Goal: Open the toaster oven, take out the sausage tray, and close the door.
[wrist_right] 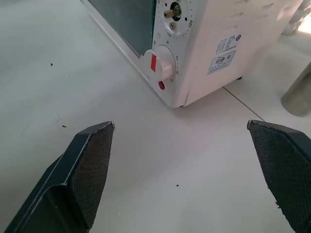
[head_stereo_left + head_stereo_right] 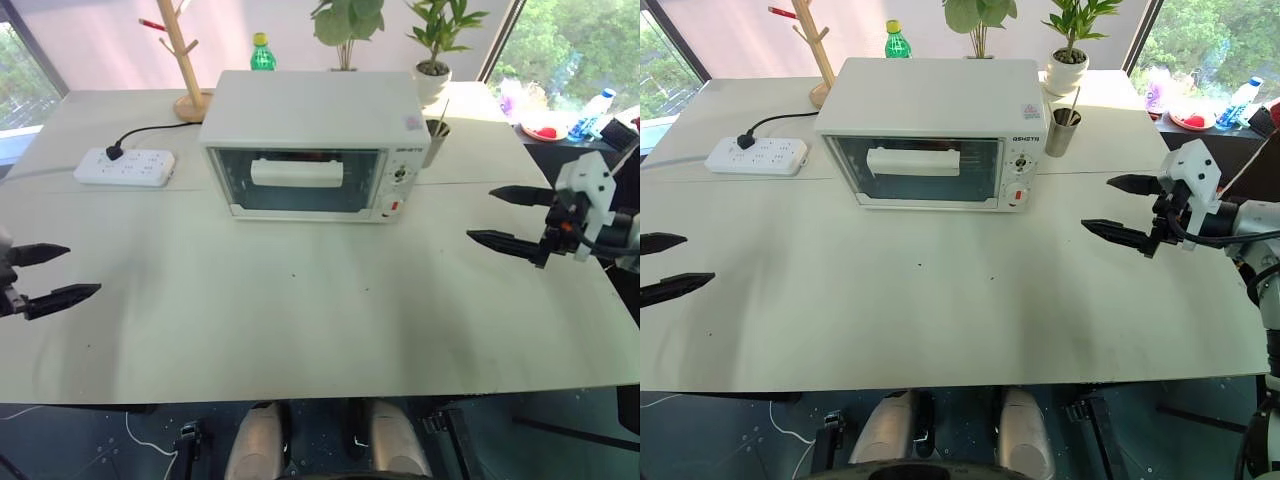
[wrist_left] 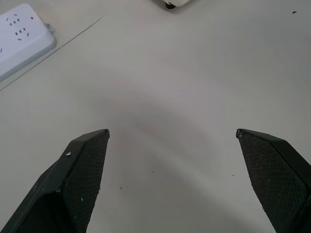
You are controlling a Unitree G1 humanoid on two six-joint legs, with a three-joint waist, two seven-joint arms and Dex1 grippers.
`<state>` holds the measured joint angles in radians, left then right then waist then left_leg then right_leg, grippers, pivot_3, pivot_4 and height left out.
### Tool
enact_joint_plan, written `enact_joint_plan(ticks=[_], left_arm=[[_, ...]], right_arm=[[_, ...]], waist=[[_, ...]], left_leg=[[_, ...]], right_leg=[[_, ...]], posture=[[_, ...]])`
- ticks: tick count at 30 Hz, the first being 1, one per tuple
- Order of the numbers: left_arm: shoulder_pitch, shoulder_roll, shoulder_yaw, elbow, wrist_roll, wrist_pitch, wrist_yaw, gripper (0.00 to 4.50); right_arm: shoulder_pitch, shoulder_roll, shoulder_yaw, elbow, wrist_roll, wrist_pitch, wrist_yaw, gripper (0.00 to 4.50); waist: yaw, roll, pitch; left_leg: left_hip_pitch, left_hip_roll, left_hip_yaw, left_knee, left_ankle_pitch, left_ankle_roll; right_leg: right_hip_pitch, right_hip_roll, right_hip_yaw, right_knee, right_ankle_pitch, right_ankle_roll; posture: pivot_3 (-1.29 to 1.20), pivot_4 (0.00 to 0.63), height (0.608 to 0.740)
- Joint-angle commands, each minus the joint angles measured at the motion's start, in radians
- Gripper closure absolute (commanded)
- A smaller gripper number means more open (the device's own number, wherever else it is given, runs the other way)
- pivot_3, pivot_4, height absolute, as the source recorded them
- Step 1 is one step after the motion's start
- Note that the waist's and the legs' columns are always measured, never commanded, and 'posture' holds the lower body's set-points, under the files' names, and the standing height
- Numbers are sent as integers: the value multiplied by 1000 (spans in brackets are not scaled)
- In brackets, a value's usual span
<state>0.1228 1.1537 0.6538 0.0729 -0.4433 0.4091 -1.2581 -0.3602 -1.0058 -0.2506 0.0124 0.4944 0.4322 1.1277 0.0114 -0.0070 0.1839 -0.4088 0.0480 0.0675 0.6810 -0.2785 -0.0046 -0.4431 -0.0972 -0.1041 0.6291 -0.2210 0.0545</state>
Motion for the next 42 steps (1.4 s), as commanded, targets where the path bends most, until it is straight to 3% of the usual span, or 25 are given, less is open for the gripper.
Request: enact_joint_plan(ticks=[1, 10, 16, 25, 29, 42], left_arm=[[-6, 5, 32, 4, 11, -29, 1, 52], [-78, 5, 15, 18, -29, 30, 14, 52], [-222, -19, -59, -135, -168, 183, 67, 52], [-506, -92, -331, -248, -246, 284, 101, 52], [-627, -129, -453, -224, -225, 266, 58, 52], [-709, -144, -507, -162, -184, 223, -2, 52]], right_arm=[[1, -3, -32, -11, 4, -16, 2, 0], [18, -1, -42, -40, 32, 43, -15, 0], [-4, 31, -13, -134, 64, 97, -56, 0], [-117, 175, 131, -215, 71, 160, -126, 0], [-218, 297, 236, -174, 16, 148, -188, 0], [-389, 485, 364, 5, -108, 81, -213, 0]], waist=[[0, 0, 0], [0, 0, 0], [3, 0, 0], [-2, -1, 0], [-3, -1, 0], [-1, -1, 0]], left_leg=[[0, 0, 0, 0, 0, 0], [0, 0, 0, 0, 0, 0], [0, 0, 0, 1, 0, 0], [1, -1, 1, 1, 0, 0], [1, -1, 1, 2, 1, 0], [0, -1, 1, 2, 1, 0]], right_leg=[[0, 0, 0, 0, 0, 0], [0, 0, 0, 0, 1, 2], [1, 0, 0, 1, 2, 3], [1, 2, 2, 2, 2, 3], [1, 2, 2, 2, 2, 3], [1, 3, 3, 2, 2, 3]], posture=[[0, 150, 717], [0, 150, 717], [0, 150, 717], [0, 150, 717], [0, 150, 717], [0, 150, 717]])
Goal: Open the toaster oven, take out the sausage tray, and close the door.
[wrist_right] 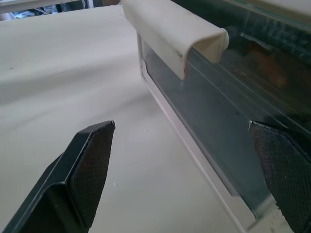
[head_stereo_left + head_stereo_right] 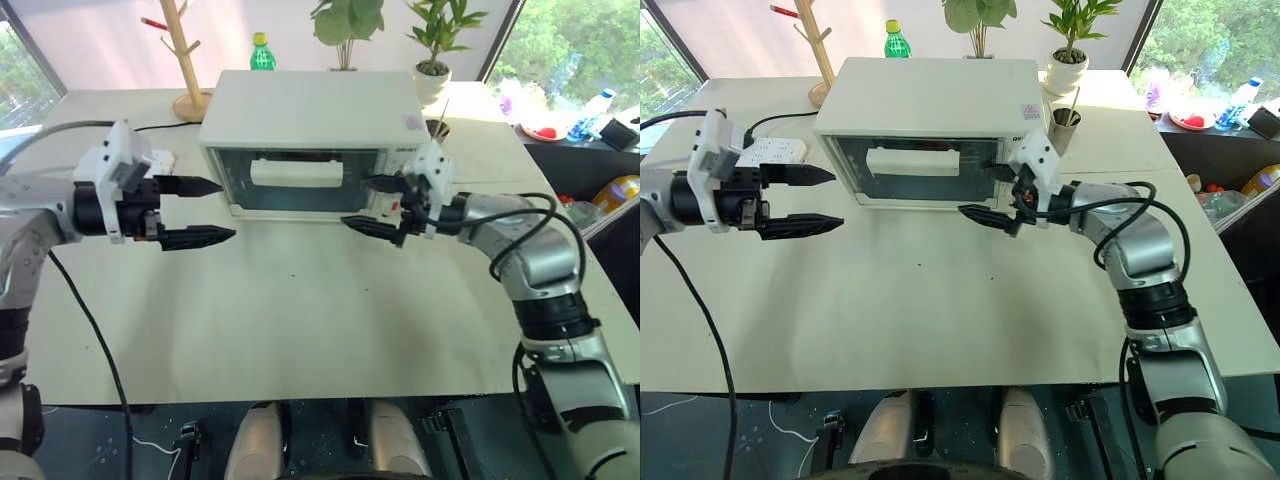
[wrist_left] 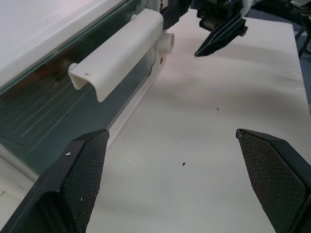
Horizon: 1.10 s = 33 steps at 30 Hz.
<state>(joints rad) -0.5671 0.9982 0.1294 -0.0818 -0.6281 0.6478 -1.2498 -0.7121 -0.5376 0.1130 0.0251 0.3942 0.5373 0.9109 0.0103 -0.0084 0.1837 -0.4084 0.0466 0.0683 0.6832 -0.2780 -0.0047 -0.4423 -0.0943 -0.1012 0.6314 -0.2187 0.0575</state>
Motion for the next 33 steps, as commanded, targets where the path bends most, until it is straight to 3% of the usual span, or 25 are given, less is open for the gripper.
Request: enact_joint_plan(ticks=[1, 11, 23, 26, 33], left_arm=[[-18, 12, 19, -3, 5, -20, -12, 52], [-32, -4, 13, 49, 38, -59, -11, 52], [-125, -67, -22, 137, 66, -75, -13, 52], [-181, -95, -25, 171, 54, -53, -11, 819], [-350, -182, -78, 340, 119, -90, -18, 4368]], right_arm=[[-43, 28, 8, -8, -10, -25, 8, 0], [-67, 100, 33, -89, 3, 10, 8, 0], [45, 120, 31, -321, 69, 131, -34, 0], [73, 123, 29, -354, 80, 156, -52, 0], [134, 121, 1, -403, 120, 203, -84, 0]], waist=[[0, 0, 0], [0, 0, 0], [-4, 0, 0], [-3, 0, 0], [-2, -1, 0]], left_leg=[[0, 0, 0, 0, 0, 0], [0, 0, 0, 0, 0, 0], [0, 0, -1, 0, 0, 0], [0, 0, -1, 0, 0, 0], [0, 0, -1, 0, 0, 0]], right_leg=[[0, 0, 0, 0, 0, 0], [0, 0, 0, 1, 0, 0], [0, 1, 0, 1, 0, 0], [0, 1, 0, 1, 0, 0], [0, 1, 0, 1, 0, 0]], posture=[[0, 150, 717], [0, 150, 717], [0, 150, 717], [0, 150, 717], [0, 150, 717]])
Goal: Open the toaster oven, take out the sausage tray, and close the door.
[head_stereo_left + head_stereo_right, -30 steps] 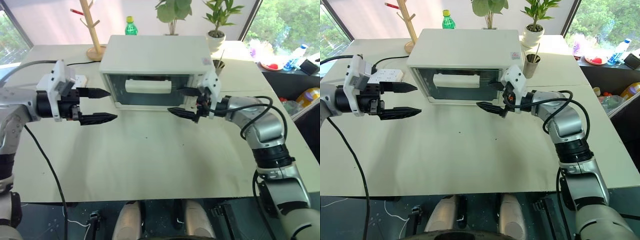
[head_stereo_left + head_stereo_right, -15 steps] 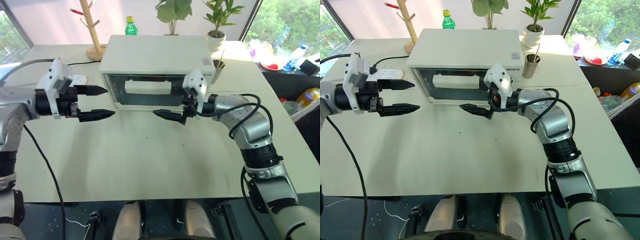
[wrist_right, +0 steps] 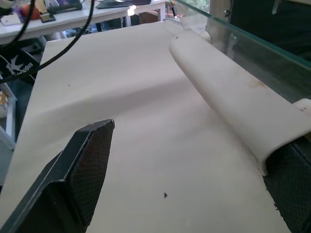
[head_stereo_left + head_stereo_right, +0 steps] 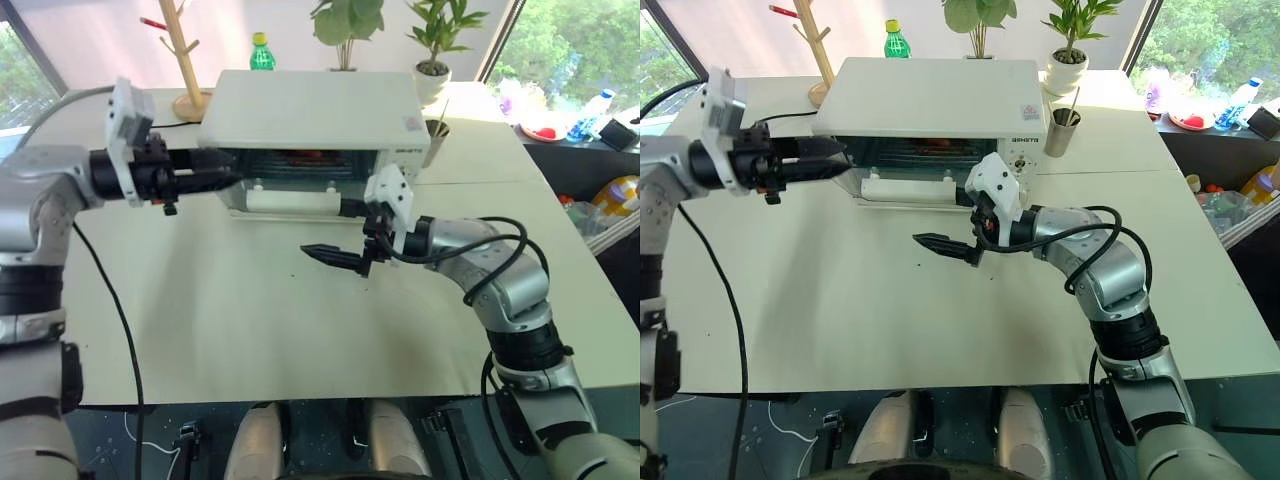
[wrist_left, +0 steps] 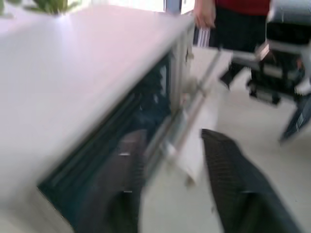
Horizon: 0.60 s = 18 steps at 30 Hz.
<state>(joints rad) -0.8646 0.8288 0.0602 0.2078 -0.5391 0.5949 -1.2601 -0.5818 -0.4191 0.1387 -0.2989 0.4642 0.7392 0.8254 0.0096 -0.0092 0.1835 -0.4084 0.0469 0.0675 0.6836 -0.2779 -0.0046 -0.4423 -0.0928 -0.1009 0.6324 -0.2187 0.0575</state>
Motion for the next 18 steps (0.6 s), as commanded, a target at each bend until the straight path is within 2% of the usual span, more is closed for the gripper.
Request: enact_joint_plan(ticks=[1, 10, 18], left_arm=[[-72, -22, -20, 78, 45, -52, -13, 4449], [-148, -66, -167, 313, 268, -339, -106, 4449], [-158, -94, -166, 385, 310, -402, -149, 4449]], right_arm=[[10, 1, -28, -86, 58, 6, 0, 0], [59, -7, -49, -130, 98, 26, -27, 0], [103, -66, -81, -169, 83, 21, -54, 0]], waist=[[-2, 0, 0], [-2, 0, 0], [3, 0, 0]], left_leg=[[0, 0, 0, 0, 0, 0], [0, 0, 0, 0, 0, 0], [0, 0, 0, 0, 0, 0]], right_leg=[[0, 0, 0, 0, 0, 0], [0, 1, 0, 0, 0, 0], [0, 1, 0, 0, 0, 0]], posture=[[0, 150, 717], [0, 150, 717], [0, 150, 717]])
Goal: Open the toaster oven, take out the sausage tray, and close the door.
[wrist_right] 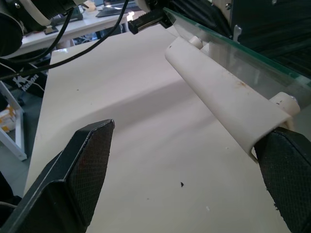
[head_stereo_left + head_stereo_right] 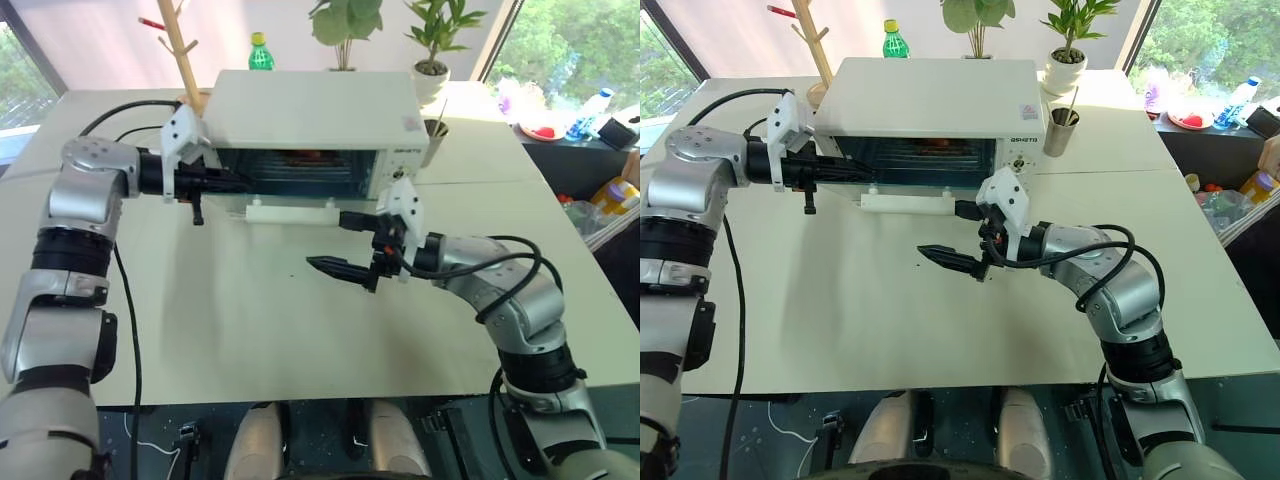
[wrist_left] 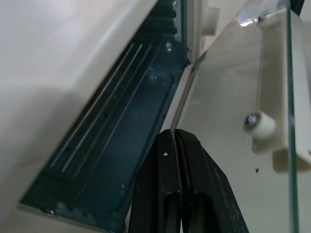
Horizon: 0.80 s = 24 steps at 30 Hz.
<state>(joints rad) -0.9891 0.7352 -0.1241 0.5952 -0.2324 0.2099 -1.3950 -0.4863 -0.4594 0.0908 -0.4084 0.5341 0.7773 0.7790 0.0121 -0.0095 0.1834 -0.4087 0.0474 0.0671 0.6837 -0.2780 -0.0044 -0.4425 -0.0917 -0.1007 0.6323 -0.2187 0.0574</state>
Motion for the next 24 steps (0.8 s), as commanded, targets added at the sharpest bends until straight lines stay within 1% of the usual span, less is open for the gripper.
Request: enact_joint_plan(ticks=[1, 4, 7, 10, 13, 16, 18, 24], left_arm=[[-32, -3, 20, -4, 2, -15, -17, 4449], [-22, -6, 27, -25, -5, -1, -21, 4449], [-1, -2, 31, -58, -12, 15, -28, 4449], [52, 26, 25, -131, -21, 51, -66, 4449], [162, 78, 18, -257, -36, 80, -127, 4449], [249, 101, 30, -347, -47, 109, -121, 4449], [284, 103, 30, -371, -33, 98, -106, 4449], [334, 64, 2, -384, 31, 35, -12, 4449]], right_arm=[[19, -53, -42, -64, 1, -8, -14, 0], [74, -143, -95, -80, 3, 9, -6, 0], [139, -225, -176, -120, 55, 28, 25, 0], [226, -327, -305, -172, 139, 68, 86, 0], [300, -408, -437, -197, 222, 109, 132, 0], [339, -453, -535, -183, 275, 140, 134, 0], [355, -470, -570, -176, 292, 149, 132, 0], [368, -475, -581, -175, 308, 141, 102, 0]], waist=[[0, 0, 0], [3, -1, 0], [2, -1, 0], [2, -1, 0], [-1, -1, 0], [-1, -1, 0], [1, -2, 0], [3, -2, 0]], left_leg=[[0, 0, 0, 0, 0, 0], [0, 0, 0, 0, 0, 0], [0, -1, 0, 1, 0, 0], [0, 0, 0, 1, 0, 0], [0, 0, 0, 0, 0, 0], [2, 0, 0, 0, 0, 1], [2, 0, 0, 0, 0, 1], [2, 0, 0, 1, 0, 1]], right_leg=[[0, 0, 0, 0, 0, 0], [0, -1, 0, 0, 0, 0], [1, -1, 0, 0, 0, 0], [0, -1, 0, 0, 0, 0], [1, -1, 0, 0, 0, 0], [1, 0, 1, 0, 0, 0], [1, 0, 1, 0, 0, 0], [2, 0, 2, -1, 0, 0]], posture=[[0, 150, 717], [0, 150, 717], [0, 150, 717], [0, 150, 717], [0, 150, 717], [0, 150, 717], [0, 150, 717], [0, 150, 717]])
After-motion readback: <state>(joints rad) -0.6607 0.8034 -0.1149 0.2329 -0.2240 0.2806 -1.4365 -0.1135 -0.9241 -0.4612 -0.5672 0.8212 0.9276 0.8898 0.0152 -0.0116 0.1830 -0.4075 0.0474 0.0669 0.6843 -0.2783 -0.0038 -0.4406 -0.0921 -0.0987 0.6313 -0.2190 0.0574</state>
